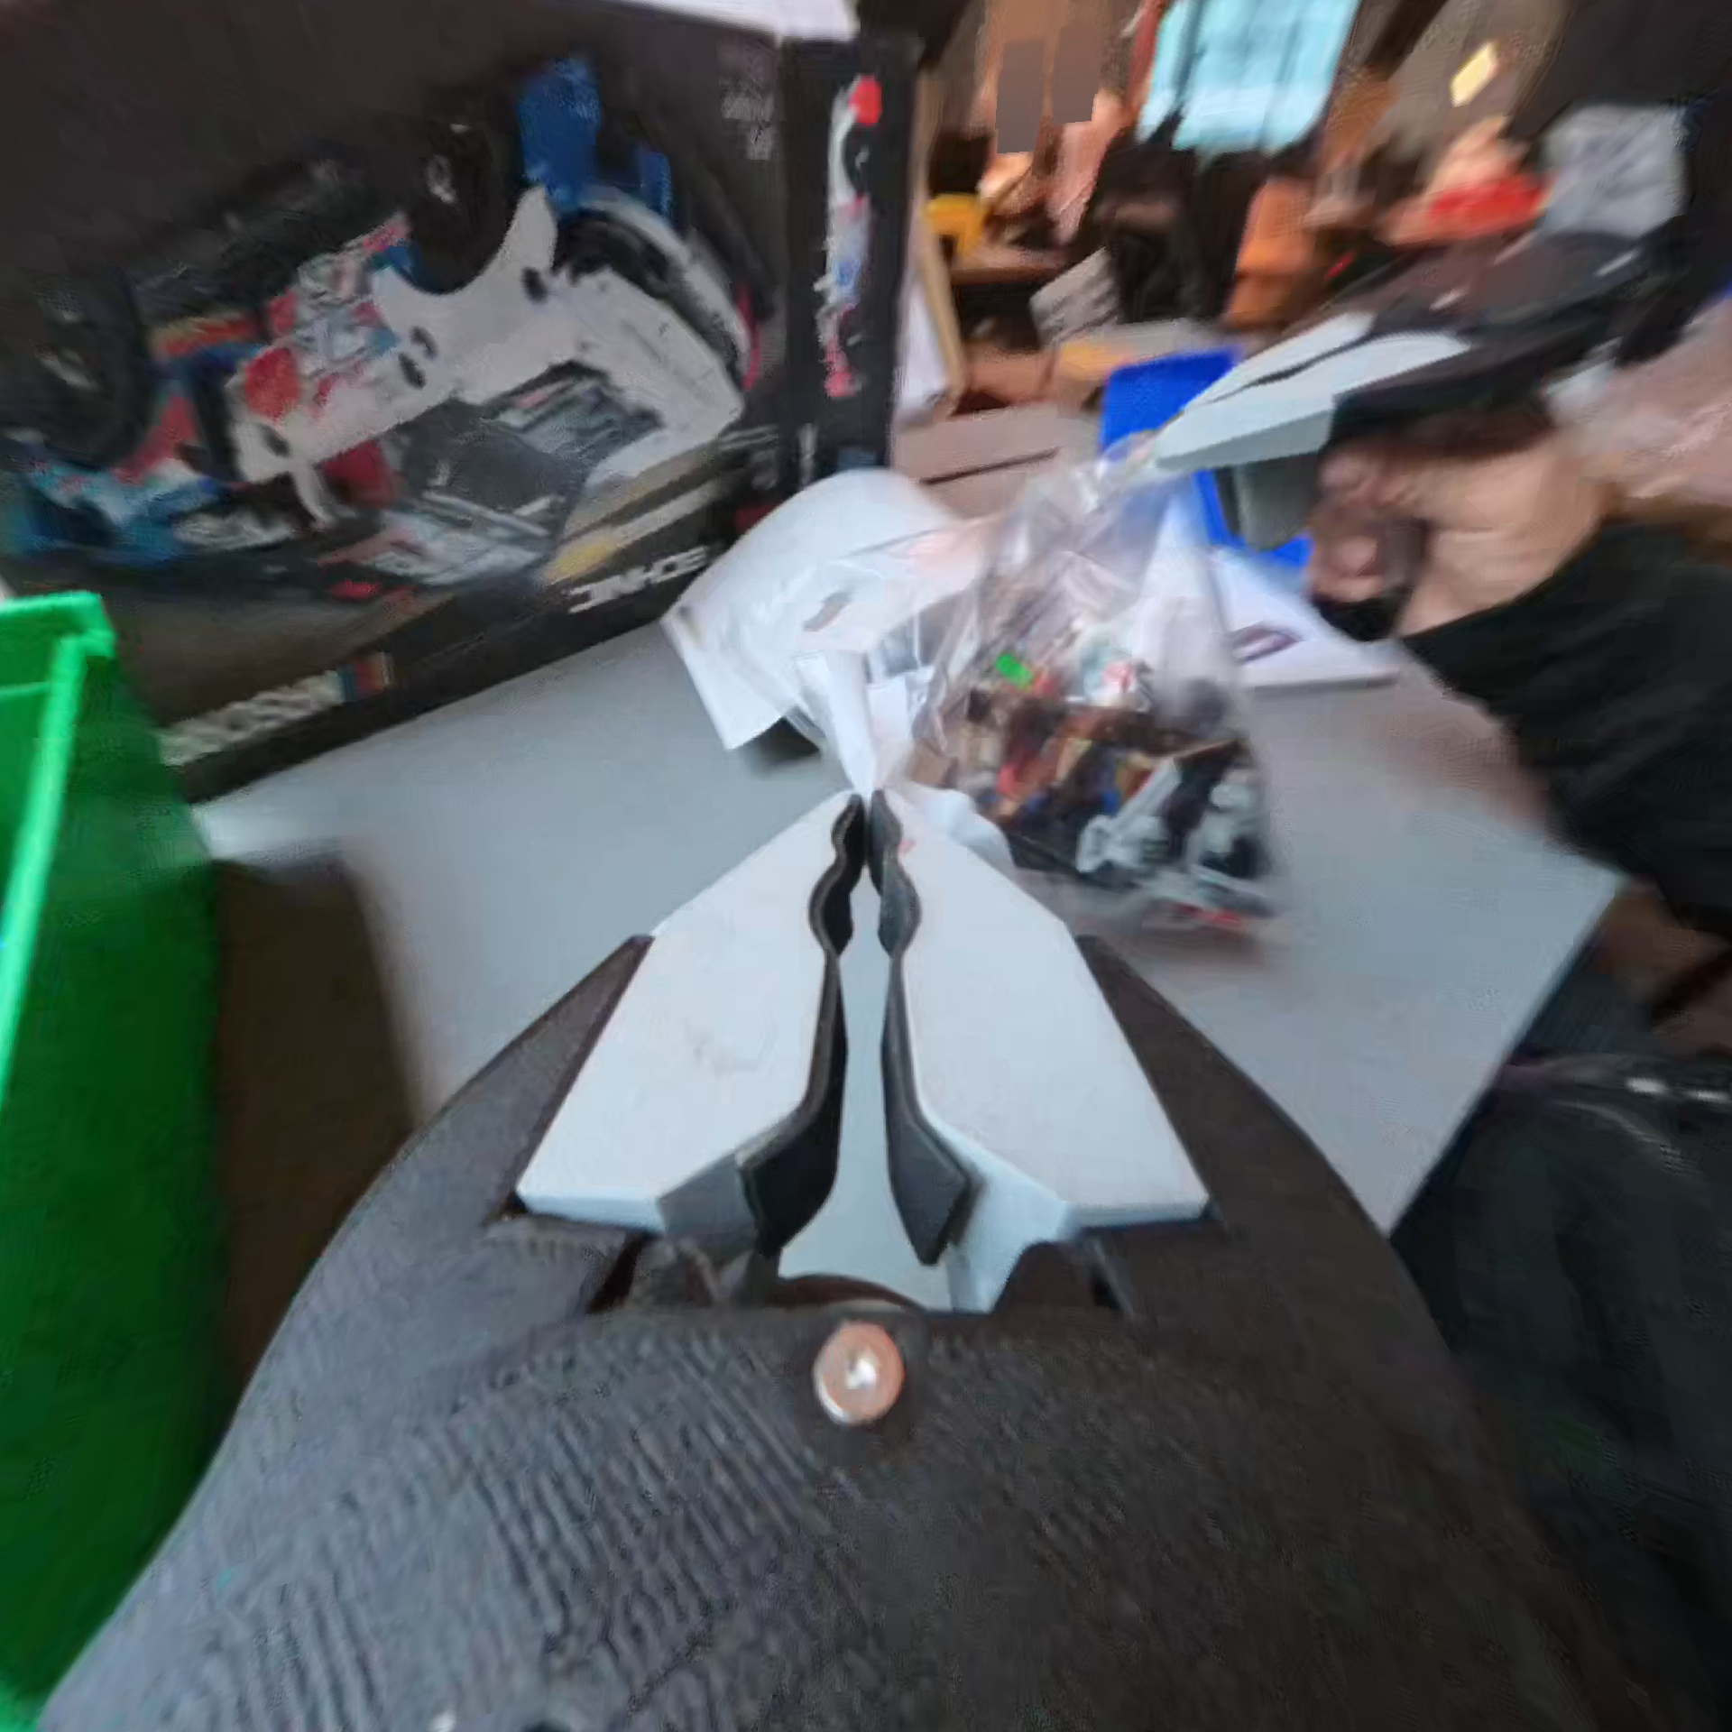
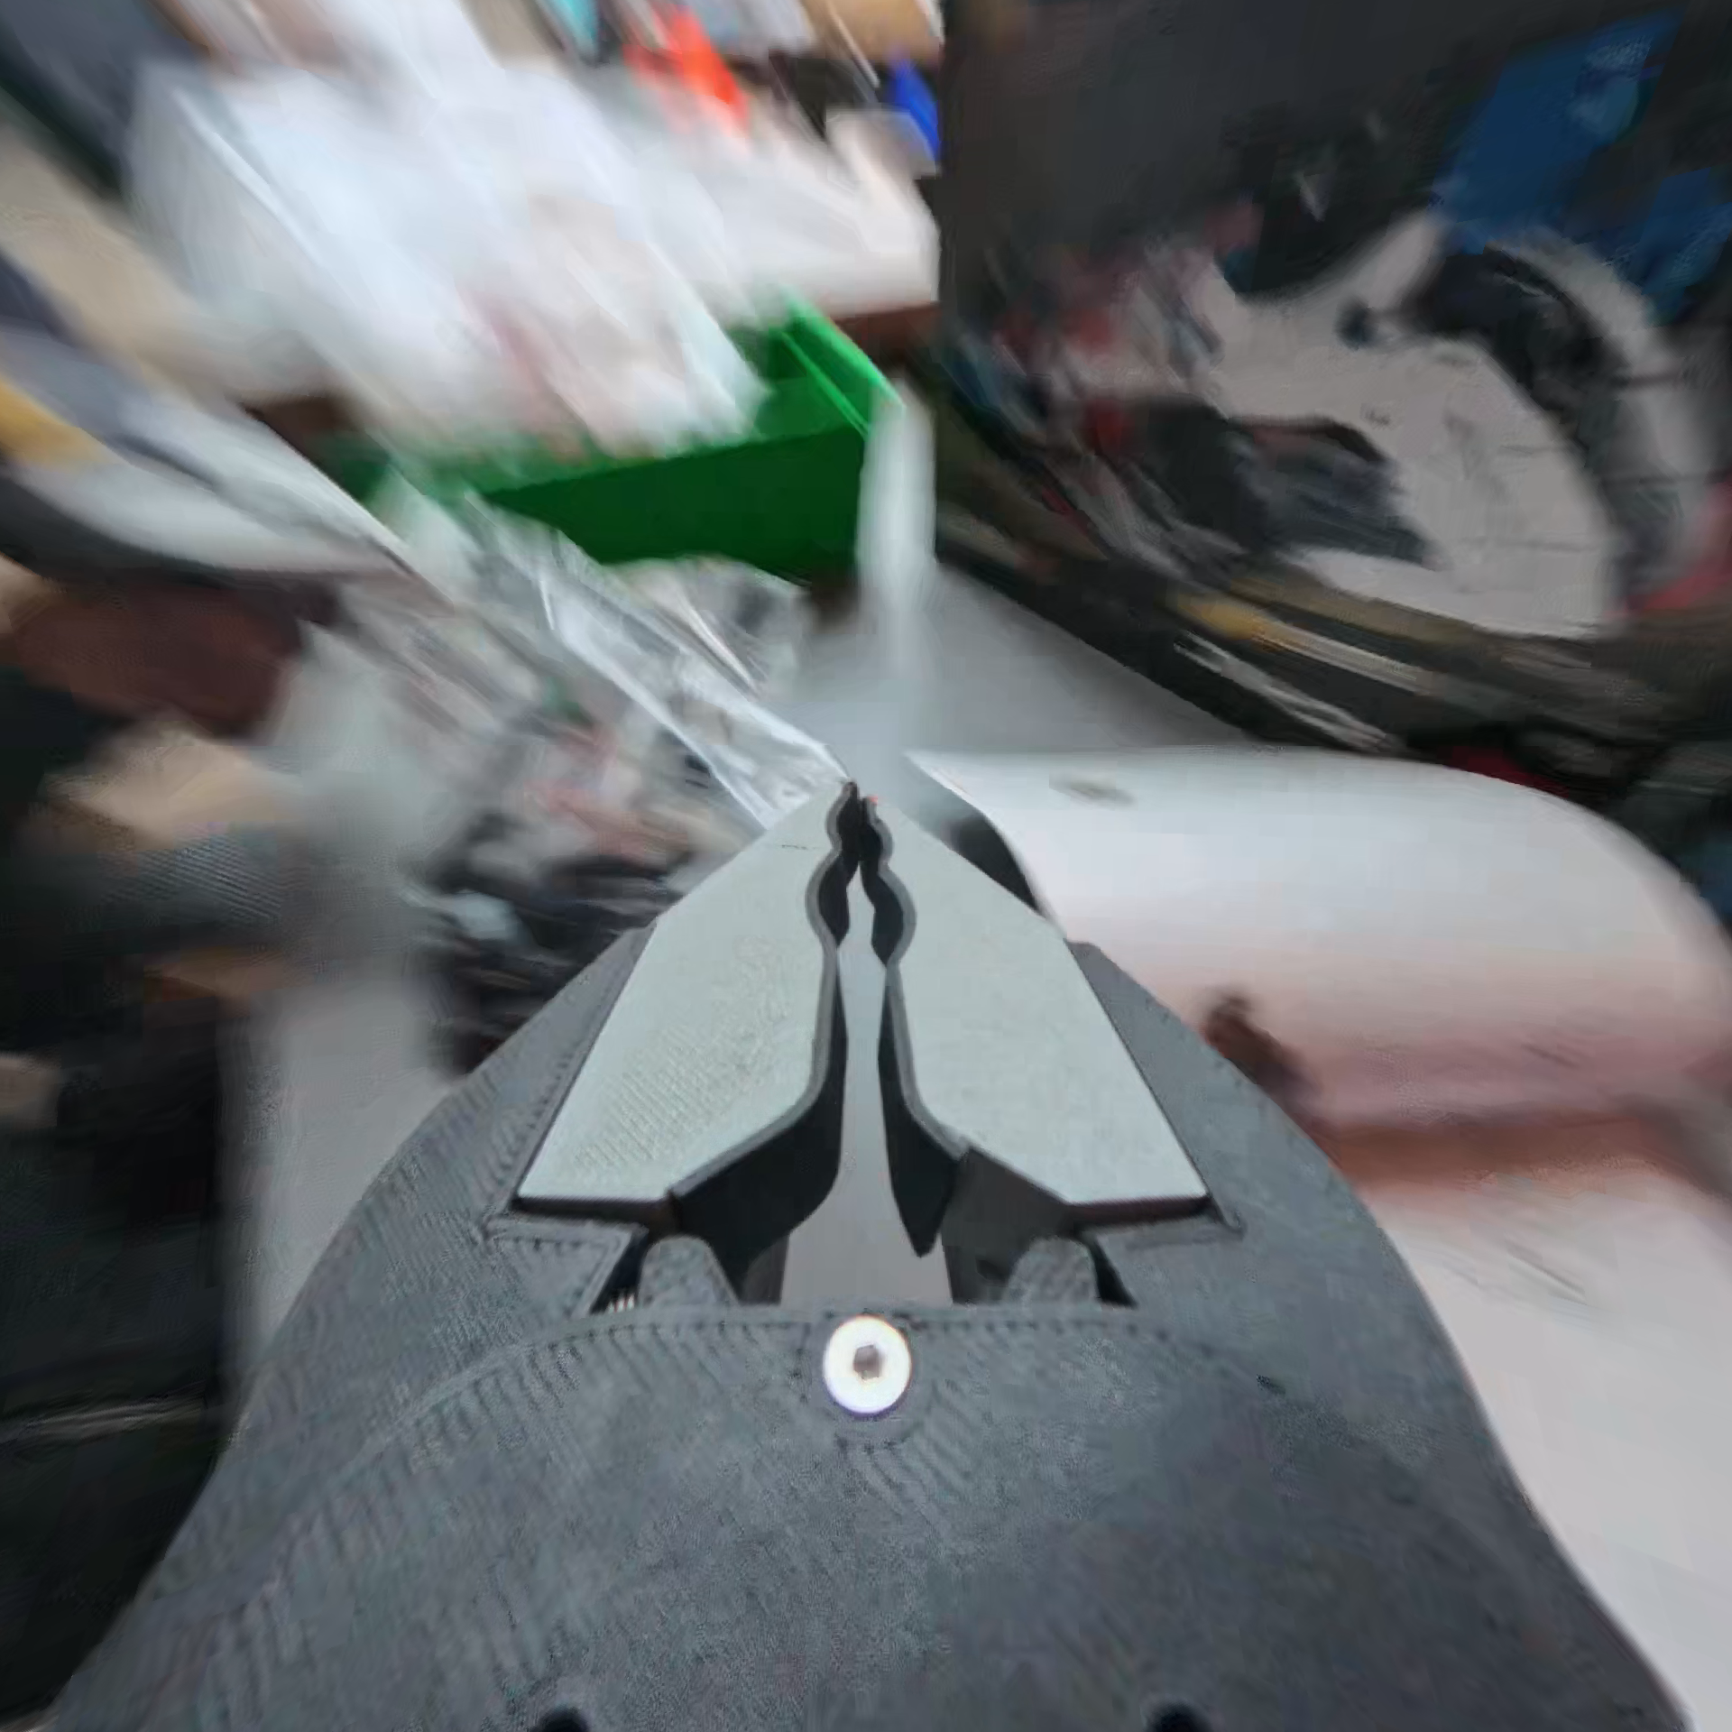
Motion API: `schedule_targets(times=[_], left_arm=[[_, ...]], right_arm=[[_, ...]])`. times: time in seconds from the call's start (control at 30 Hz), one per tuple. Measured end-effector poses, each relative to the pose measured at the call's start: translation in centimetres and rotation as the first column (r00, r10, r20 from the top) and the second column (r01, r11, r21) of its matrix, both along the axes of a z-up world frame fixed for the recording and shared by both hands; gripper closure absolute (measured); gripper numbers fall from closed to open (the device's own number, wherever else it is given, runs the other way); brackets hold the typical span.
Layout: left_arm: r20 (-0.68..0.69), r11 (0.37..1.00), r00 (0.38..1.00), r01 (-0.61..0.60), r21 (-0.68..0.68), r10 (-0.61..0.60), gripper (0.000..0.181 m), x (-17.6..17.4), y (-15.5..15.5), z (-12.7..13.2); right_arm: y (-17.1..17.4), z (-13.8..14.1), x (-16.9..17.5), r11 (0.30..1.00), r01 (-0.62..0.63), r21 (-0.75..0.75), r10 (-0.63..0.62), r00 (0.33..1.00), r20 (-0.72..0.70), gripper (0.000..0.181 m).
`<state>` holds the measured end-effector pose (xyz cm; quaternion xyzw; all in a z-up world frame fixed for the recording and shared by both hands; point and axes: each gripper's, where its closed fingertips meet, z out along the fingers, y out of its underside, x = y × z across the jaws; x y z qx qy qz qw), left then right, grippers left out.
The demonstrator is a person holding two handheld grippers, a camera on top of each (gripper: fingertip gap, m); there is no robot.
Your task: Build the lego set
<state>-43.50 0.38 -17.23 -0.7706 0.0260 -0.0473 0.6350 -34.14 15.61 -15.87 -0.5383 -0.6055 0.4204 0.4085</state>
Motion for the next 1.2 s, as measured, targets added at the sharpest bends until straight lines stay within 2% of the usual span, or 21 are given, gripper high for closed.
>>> schedule_targets(times=[0.03, 0.07, 0.1, 0.17, 0.3, 0.47, 0.6, 0.63, 0.7, 0.77, 0.8, 0.87, 0.93, 1.0, 1.03, 1.07, 1.1, 1.17, 1.2], left_arm=[[0.046, 0.999, 0.998, 0.044, -0.003, -0.044, 0.181, 0.4, -0.3, -0.2], [-0.029, 0.999, 0.999, 0.032, -0.043, -0.033, 0.181, 0.6, 0.2, -0.9], [-0.070, 0.997, 0.996, 0.043, -0.058, -0.047, 0.181, 1.3, 0.9, -1.0], [-0.042, 0.997, 0.996, 0.079, -0.023, -0.080, 0.181, 2.0, 2.0, -0.1], [-0.044, 0.993, 0.992, 0.116, -0.024, -0.117, 0.181, 2.0, 2.8, 0.2], [-0.064, 0.984, 0.995, 0.071, -0.165, -0.083, 0.180, 0.6, 2.5, -2.8], [-0.138, 0.971, 0.990, -0.064, -0.230, 0.033, 0.179, -3.3, 2.8, -5.1], [-0.152, 0.951, 0.985, -0.122, -0.283, 0.081, 0.168, -4.8, 2.9, -6.2], [-0.140, 0.903, 0.977, -0.206, -0.377, 0.164, 0.161, -6.8, 2.4, -7.5], [-0.106, 0.940, 0.982, -0.179, -0.290, 0.154, 0.154, -6.0, 1.3, -5.5], [-0.108, 0.952, 0.981, -0.182, -0.244, 0.160, 0.151, -5.7, 0.4, -4.4], [-0.142, 0.955, 0.979, -0.177, -0.239, 0.146, 0.144, -4.5, -1.4, -3.7], [-0.134, 0.951, 0.987, -0.124, -0.282, 0.089, 0.139, -2.3, -2.6, -4.6], [-0.032, 0.925, 0.998, 0.041, -0.378, -0.057, 0.134, 2.1, -3.3, -6.5], [0.009, 0.914, 0.995, 0.097, -0.394, -0.102, 0.133, 4.0, -3.3, -7.0], [0.025, 0.912, 0.990, 0.139, -0.385, -0.140, 0.133, 5.9, -3.2, -7.3], [0.009, 0.910, 0.983, 0.175, -0.377, -0.185, 0.135, 7.6, -3.1, -7.5], [-0.099, 0.913, 0.980, 0.120, -0.390, -0.171, 0.137, 8.5, -2.3, -8.6], [-0.125, 0.907, 0.976, 0.116, -0.404, -0.180, 0.135, 9.2, -2.1, -9.2]], right_arm=[[-1.2, 2.7, 0.7, 0.978, -0.134, -0.160, 0.115, 0.986, -0.123, 0.181], [-1.8, 3.9, 0.7, 0.981, -0.154, -0.115, 0.137, 0.980, -0.146, 0.181], [-2.2, 4.3, 0.1, 0.992, -0.129, 0.000, 0.128, 0.985, -0.119, 0.181], [-3.2, 4.8, -1.1, 0.987, -0.133, 0.085, 0.141, 0.986, -0.093, 0.181], [-3.4, 4.1, -2.0, 0.983, -0.182, -0.025, 0.180, 0.980, -0.084, 0.181], [-4.0, 1.7, -2.7, 0.952, -0.236, -0.196, 0.223, 0.971, -0.089, 0.181], [-5.8, 1.3, -2.5, 0.881, -0.347, -0.322, 0.329, 0.938, -0.111, 0.150], [-5.8, 1.5, -2.3, 0.879, -0.352, -0.323, 0.330, 0.936, -0.123, 0.140], [-5.8, 0.6, -1.3, 0.881, -0.342, -0.328, 0.335, 0.939, -0.079, 0.128], [-6.1, -0.8, 0.0, 0.879, -0.337, -0.337, 0.344, 0.938, -0.040, 0.116], [-6.3, -1.8, 0.8, 0.881, -0.325, -0.344, 0.342, 0.939, -0.011, 0.116], [-7.1, -4.4, 2.0, 0.880, -0.306, -0.363, 0.355, 0.932, 0.076, 0.109], [-7.7, -6.6, 2.3, 0.882, -0.276, -0.382, 0.350, 0.926, 0.138, 0.107], [-8.9, -8.3, 1.9, 0.860, -0.260, -0.440, 0.372, 0.909, 0.190, 0.103], [-9.7, -9.2, 1.6, 0.849, -0.250, -0.466, 0.388, 0.893, 0.228, 0.103], [-10.5, -10.1, 1.4, 0.848, -0.248, -0.469, 0.405, 0.873, 0.270, 0.119], [-10.7, -10.8, 1.1, 0.870, -0.236, -0.432, 0.388, 0.869, 0.306, 0.152], [-11.0, -10.5, 0.4, 0.894, -0.246, -0.375, 0.370, 0.878, 0.305, 0.172], [-11.2, -10.1, 0.1, 0.891, -0.243, -0.384, 0.370, 0.878, 0.304, 0.177]])
